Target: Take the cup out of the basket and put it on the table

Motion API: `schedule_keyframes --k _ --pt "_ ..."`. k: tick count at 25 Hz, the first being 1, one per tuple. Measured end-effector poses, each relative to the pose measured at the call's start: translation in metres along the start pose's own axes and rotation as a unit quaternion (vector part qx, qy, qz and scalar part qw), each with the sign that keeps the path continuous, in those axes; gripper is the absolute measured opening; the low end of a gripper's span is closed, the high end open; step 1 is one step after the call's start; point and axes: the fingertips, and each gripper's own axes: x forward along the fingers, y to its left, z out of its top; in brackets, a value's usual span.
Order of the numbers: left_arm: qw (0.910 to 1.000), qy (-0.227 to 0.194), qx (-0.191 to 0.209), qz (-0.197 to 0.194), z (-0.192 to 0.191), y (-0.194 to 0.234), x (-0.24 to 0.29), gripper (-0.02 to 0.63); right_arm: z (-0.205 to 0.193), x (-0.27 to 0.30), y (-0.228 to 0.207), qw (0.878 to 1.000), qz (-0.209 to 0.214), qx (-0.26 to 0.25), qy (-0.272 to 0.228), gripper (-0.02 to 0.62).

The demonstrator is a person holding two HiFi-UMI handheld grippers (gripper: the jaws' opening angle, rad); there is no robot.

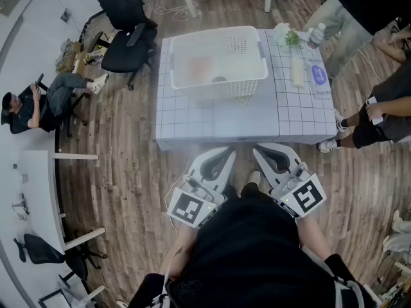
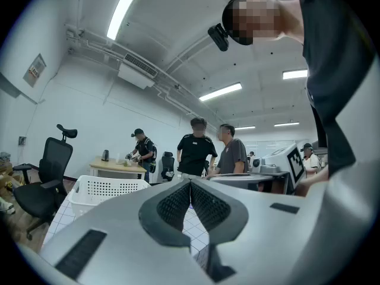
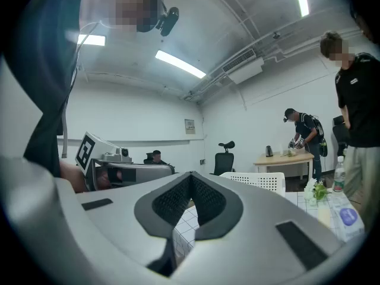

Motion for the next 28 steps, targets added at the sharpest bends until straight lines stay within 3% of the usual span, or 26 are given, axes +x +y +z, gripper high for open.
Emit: schedule_keyframes --k 16,28 --pt "1.0 0.004 0.003 0.0 -0.001 -0.003 -0.01 0.011 0.001 0.0 0.008 1.0 -0.001 0.013 -0.015 0.015" --pt "0.9999 0.015 0.001 0.001 -0.006 -0.016 -0.003 0.011 -0.008 -0.013 0.002 1.0 -0.004 0.01 0.007 0.015"
